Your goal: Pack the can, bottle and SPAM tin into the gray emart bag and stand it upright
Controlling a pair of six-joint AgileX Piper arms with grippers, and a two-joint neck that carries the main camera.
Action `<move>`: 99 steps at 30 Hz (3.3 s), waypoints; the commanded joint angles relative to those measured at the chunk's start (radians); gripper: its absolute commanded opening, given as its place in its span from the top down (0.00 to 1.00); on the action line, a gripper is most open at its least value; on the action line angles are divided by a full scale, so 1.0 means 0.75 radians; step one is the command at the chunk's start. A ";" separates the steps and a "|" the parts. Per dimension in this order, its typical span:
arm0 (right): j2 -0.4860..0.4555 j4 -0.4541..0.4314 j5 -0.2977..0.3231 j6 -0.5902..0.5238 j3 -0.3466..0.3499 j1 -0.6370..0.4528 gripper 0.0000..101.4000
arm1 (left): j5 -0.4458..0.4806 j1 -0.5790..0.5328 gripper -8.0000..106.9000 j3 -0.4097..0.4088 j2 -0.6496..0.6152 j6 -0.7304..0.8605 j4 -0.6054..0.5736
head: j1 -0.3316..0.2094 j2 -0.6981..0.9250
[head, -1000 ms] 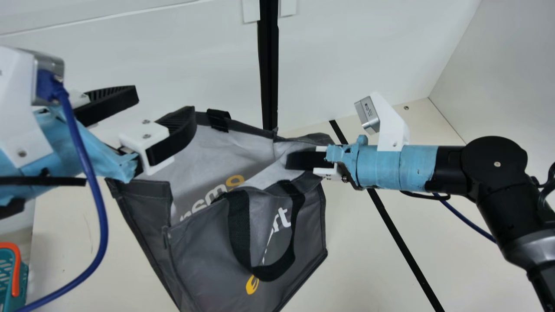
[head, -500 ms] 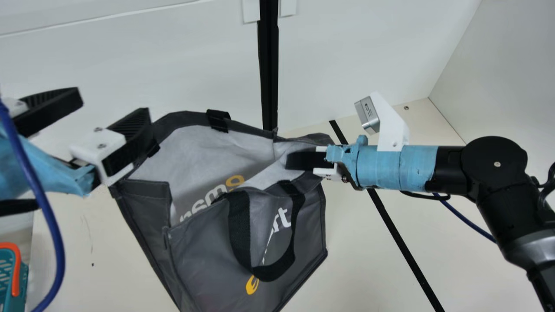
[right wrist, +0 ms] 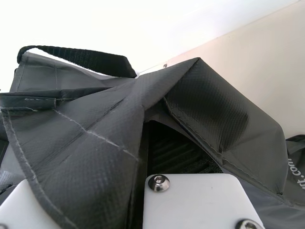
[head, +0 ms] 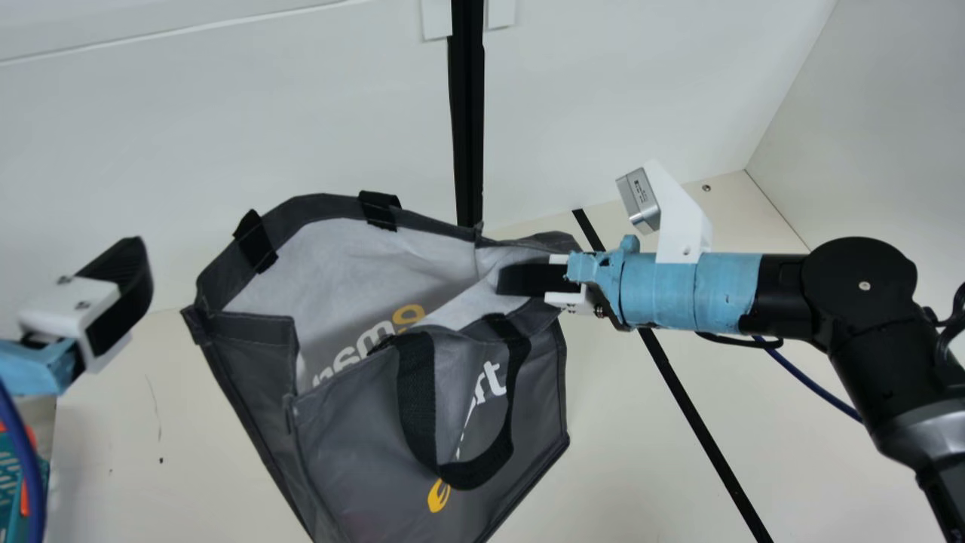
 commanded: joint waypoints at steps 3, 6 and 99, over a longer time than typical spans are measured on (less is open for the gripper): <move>0.000 0.000 0.000 0.000 0.000 0.000 1.00 | 0.036 -0.005 0.15 0.029 -0.035 -0.107 0.244 | -0.030 -0.001; 0.000 0.000 0.000 0.000 0.000 0.000 1.00 | 0.069 -0.016 0.15 0.054 -0.058 -0.172 0.363 | -0.030 -0.001; 0.290 -0.692 0.027 0.352 -0.771 -0.849 1.00 | 0.163 -0.084 0.15 0.197 -0.145 -0.390 0.658 | -0.030 -0.001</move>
